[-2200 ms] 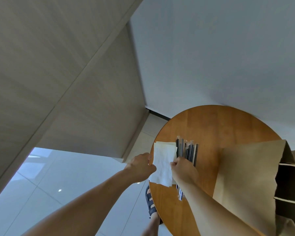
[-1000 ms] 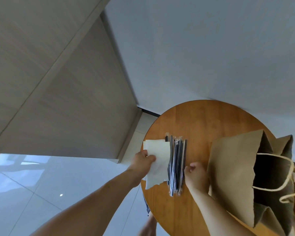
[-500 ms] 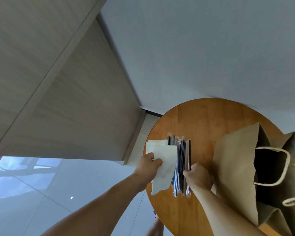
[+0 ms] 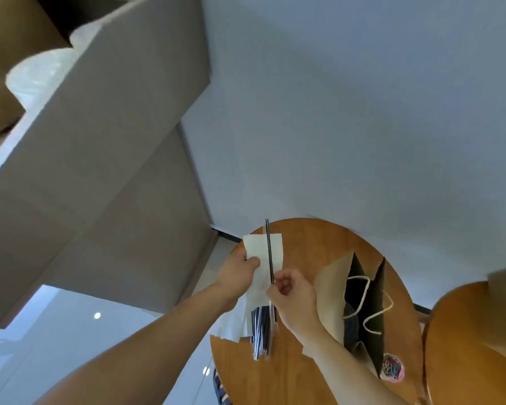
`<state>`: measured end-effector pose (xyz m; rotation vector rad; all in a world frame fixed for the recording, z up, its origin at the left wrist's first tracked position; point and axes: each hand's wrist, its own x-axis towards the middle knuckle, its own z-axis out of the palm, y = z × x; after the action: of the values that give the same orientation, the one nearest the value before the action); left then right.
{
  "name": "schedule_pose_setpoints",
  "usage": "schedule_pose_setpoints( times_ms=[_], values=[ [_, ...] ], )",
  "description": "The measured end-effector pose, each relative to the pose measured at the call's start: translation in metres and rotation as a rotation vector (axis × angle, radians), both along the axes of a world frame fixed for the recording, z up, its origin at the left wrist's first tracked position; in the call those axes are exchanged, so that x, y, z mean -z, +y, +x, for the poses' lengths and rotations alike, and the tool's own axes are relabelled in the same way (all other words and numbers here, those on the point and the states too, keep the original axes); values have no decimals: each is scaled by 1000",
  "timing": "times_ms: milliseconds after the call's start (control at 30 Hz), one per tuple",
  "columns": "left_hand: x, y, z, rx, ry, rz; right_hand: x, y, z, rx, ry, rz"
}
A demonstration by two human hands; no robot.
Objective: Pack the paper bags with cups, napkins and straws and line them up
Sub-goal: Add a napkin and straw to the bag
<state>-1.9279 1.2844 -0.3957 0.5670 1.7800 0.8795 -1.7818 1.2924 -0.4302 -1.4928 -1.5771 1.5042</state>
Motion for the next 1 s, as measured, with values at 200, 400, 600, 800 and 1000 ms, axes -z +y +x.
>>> schedule_pose_setpoints(
  times_ms=[200, 400, 600, 800, 1000],
  values=[
    [-44, 2, 10, 26, -76, 150, -33, 3, 8, -44, -18, 97],
    [-84, 10, 26, 93, 27, 253, -66, 13, 29, 25, 66, 243],
    [-128, 21, 46, 301, -96, 338, -118, 44, 69, -45, 231, 216],
    [-152, 34, 75, 381, -96, 414, -137, 56, 103, -85, 326, 170],
    [-154, 44, 99, 399, -108, 432, -145, 64, 120, -73, 276, 228]
  ],
)
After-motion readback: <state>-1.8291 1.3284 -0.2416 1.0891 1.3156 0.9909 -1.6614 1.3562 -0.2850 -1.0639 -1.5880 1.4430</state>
